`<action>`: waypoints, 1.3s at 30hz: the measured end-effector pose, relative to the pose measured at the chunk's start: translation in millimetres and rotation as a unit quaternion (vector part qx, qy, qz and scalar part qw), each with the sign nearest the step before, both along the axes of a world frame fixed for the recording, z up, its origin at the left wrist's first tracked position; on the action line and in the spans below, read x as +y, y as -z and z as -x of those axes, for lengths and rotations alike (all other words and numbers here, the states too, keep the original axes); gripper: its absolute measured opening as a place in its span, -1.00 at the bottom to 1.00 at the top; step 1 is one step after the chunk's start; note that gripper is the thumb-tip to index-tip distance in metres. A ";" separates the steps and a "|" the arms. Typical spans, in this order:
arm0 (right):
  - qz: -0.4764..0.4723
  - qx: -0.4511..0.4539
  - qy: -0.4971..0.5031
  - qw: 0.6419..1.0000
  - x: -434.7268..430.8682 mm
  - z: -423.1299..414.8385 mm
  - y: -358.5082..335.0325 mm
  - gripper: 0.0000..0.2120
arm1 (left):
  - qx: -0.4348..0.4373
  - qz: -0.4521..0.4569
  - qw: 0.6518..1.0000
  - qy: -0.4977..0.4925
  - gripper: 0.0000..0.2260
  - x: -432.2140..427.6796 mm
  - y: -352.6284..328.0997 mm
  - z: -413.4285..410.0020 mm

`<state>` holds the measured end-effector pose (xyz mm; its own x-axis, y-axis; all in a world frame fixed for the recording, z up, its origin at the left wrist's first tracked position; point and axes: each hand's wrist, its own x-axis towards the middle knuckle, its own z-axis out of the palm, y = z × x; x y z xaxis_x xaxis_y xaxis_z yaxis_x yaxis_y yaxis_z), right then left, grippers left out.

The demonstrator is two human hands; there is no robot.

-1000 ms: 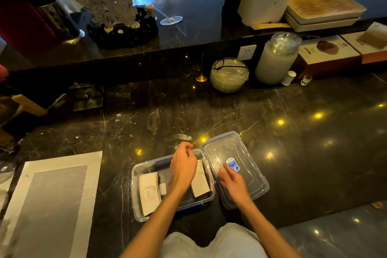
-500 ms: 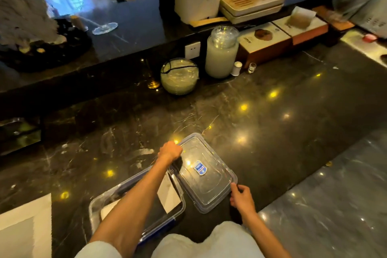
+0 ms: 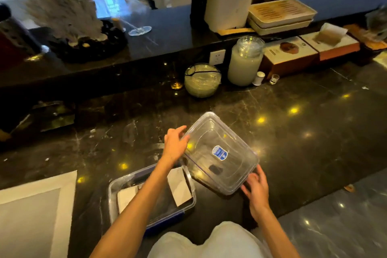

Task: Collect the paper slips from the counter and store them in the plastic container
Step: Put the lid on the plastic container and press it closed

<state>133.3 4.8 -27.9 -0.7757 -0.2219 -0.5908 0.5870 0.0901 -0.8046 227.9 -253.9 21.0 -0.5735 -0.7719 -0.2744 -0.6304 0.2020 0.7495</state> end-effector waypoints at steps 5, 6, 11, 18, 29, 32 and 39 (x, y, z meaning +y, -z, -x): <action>0.031 0.058 -0.103 0.993 -47.7 3.2 -17.2 -0.54 | 0.065 -0.026 0.997 -0.036 -0.69 -7.8 -28.2 -98.1; 0.036 0.063 -0.134 0.988 -58.7 -0.6 -20.4 -0.59 | 0.076 -0.030 0.995 -0.061 -0.71 -6.1 -30.6 -122.6; 0.022 0.078 -0.309 0.948 -97.9 -39.0 -28.7 -0.61 | 0.086 -0.062 0.975 -0.194 -0.74 22.3 -22.2 -220.3; -0.050 0.185 -0.398 0.897 -109.3 -83.9 -15.6 -0.61 | 0.042 -0.088 0.959 -0.266 -0.77 58.1 12.6 -274.8; -0.113 0.222 -0.398 0.883 -107.3 -91.0 -1.5 -0.55 | -0.115 -0.037 0.970 -0.211 -0.74 64.1 34.9 -265.0; -0.118 0.233 -0.391 0.883 -108.3 -93.3 -2.0 -0.57 | -0.116 -0.042 0.969 -0.212 -0.74 64.2 34.7 -263.9; -0.127 0.243 -0.382 0.883 -107.9 -95.7 -3.7 -0.60 | -0.076 -0.038 0.968 -0.236 -0.72 67.6 41.3 -265.1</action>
